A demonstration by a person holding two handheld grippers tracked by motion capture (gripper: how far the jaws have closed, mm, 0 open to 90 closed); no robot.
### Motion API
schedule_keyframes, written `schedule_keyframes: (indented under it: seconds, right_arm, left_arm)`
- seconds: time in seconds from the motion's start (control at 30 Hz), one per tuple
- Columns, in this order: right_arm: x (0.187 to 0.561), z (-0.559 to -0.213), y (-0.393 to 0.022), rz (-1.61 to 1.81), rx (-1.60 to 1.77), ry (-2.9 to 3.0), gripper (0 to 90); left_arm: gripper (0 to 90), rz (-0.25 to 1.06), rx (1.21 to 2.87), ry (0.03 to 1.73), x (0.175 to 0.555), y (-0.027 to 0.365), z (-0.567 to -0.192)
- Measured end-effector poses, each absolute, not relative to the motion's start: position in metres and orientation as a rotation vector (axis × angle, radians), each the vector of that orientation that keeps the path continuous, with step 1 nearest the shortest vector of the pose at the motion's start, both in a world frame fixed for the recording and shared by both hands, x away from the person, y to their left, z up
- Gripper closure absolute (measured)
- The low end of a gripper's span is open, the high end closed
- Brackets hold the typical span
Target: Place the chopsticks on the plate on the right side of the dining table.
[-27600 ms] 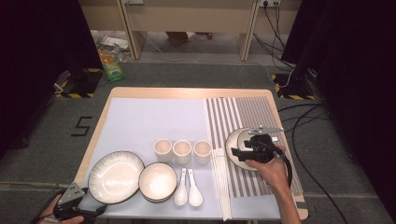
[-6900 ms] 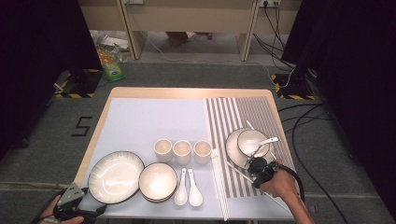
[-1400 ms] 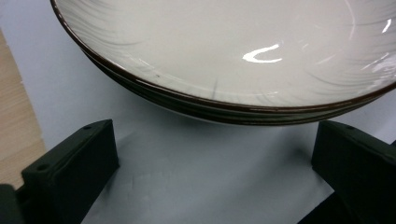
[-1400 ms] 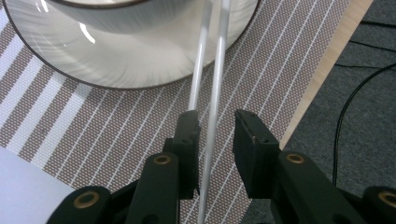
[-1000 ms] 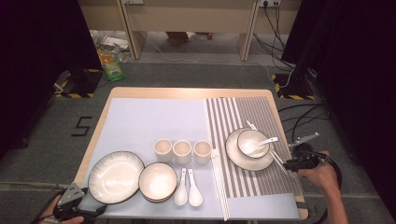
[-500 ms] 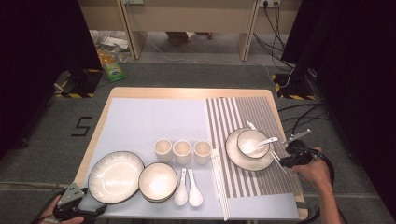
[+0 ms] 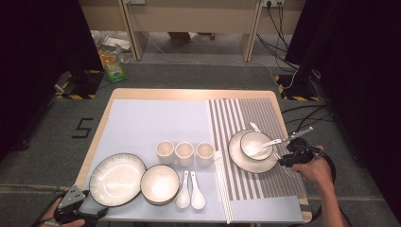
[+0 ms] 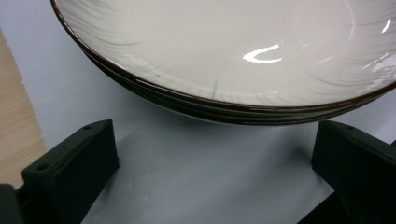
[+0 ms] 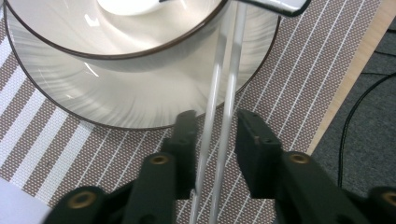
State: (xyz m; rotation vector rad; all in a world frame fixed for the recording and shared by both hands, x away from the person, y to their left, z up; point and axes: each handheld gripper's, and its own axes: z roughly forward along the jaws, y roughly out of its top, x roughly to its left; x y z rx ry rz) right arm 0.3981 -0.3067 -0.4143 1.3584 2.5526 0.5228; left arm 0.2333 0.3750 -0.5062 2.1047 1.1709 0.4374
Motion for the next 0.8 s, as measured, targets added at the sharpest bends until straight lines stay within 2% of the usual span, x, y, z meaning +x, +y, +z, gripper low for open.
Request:
schedule_keyframes:
  seconds: [0.37, 0.67, 0.8]
  right_arm:
    - [0.395, -0.417, -0.304, 0.486, 1.357, 2.57, 63.6]
    - [0.4, -0.423, -0.306, 0.455, 1.301, 2.605, 77.8]
    - [0.403, -0.423, -0.306, 0.442, 1.276, 2.612, 78.8]
  left_arm:
    - [0.0, 0.437, 2.103, 1.172, 0.233, 0.375, -0.506]
    - [0.0, 0.437, 2.104, 1.171, 0.233, 0.375, -0.506]
    - [0.0, 0.436, 2.104, 1.172, 0.233, 0.375, -0.506]
